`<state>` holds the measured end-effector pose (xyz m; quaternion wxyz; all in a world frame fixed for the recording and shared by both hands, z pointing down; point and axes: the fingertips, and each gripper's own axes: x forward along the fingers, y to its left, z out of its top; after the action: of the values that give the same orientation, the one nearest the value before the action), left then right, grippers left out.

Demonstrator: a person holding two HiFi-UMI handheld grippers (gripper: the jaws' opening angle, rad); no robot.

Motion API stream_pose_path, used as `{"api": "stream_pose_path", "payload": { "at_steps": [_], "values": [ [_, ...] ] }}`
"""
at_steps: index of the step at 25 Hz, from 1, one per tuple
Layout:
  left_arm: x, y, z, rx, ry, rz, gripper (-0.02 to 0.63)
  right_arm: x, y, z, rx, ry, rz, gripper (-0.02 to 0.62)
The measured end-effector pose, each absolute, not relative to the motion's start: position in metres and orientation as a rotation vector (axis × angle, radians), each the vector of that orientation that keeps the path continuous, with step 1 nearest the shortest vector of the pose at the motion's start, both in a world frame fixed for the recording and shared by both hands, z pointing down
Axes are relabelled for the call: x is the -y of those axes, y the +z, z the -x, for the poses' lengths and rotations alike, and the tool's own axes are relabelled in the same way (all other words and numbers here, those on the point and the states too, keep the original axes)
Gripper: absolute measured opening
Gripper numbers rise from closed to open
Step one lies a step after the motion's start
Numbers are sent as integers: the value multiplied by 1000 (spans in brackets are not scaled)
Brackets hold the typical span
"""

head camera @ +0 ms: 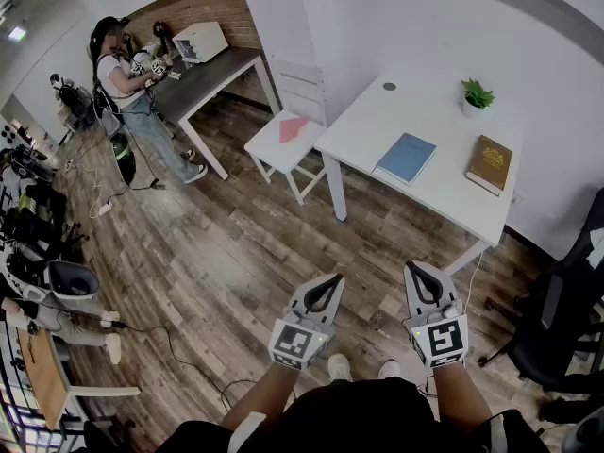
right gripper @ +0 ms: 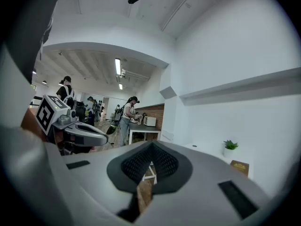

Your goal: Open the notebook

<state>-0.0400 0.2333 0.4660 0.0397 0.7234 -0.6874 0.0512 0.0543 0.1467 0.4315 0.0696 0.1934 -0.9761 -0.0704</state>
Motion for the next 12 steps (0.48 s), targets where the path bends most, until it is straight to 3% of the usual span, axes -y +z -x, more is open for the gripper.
{"api": "stream_pose_path", "payload": {
  "at_steps": [12],
  "values": [
    [-228, 452, -31, 2178, 172, -2173, 5, -135, 415, -124, 2995, -176, -555, 2]
  ]
}}
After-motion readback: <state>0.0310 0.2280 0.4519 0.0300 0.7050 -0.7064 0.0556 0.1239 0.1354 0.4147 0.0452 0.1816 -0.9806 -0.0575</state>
